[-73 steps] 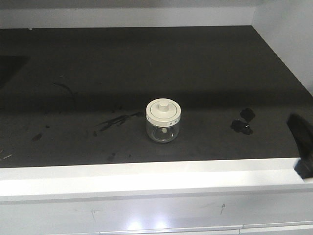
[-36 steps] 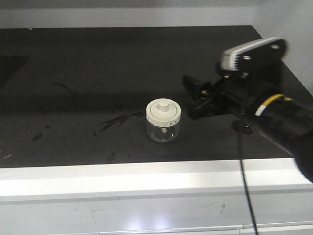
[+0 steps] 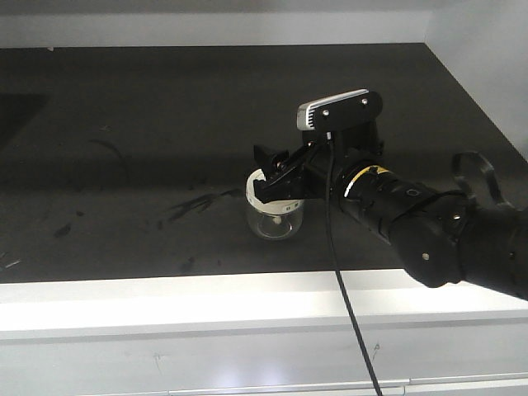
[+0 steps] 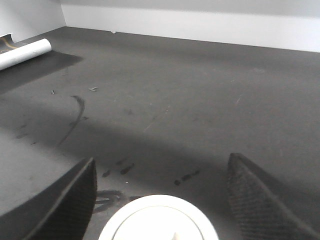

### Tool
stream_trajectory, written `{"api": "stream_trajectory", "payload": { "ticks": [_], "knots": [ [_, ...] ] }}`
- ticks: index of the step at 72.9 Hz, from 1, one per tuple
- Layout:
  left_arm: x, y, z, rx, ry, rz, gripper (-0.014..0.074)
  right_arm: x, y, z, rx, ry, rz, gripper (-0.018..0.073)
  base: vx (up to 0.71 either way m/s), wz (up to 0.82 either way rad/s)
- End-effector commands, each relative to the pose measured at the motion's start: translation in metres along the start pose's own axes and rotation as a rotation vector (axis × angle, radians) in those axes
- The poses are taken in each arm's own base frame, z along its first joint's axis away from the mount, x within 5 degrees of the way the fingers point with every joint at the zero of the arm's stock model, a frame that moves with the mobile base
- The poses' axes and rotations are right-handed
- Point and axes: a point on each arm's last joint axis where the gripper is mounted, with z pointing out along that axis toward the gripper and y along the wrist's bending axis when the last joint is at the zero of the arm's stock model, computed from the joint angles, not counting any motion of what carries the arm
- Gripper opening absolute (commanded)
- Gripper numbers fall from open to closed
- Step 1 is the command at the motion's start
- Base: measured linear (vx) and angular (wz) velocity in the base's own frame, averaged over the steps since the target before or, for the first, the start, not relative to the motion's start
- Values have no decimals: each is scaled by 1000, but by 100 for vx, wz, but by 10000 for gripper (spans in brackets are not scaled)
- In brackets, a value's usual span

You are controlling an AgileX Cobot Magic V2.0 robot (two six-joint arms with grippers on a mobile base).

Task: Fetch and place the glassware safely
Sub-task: 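Reach the right gripper over the white-lidded glass jar, then close the right gripper on the jar's white lid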

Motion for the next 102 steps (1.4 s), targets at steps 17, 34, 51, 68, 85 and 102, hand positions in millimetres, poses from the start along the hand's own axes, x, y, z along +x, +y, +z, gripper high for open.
{"api": "stream_trajectory", "payload": {
  "ticks": [17, 34, 51, 68, 85, 102],
  "knots": [
    [-15, -2, -1, 16, -84, -17, -7, -13, 3, 8, -30, -126, -44, 517, 0, 0],
    [-15, -2, -1, 16, -84, -17, -7, 0, 3, 18, -29, -103, -44, 472, 0, 0],
    [-15, -2, -1, 16, -84, -17, -7, 13, 2, 26, -27, -70, -44, 431, 0, 0],
    [-15, -2, -1, 16, -84, -17, -7, 18, 2, 29, -27, -54, -46, 329, 0, 0],
    [-15, -2, -1, 16, -84, -17, -7, 18, 2, 29, -27, -54, -46, 44, 0, 0],
    [-15, -2, -1, 16, -84, -17, -7, 15, 1, 27, -25, -68, -45, -8, 0, 0]
  ]
}}
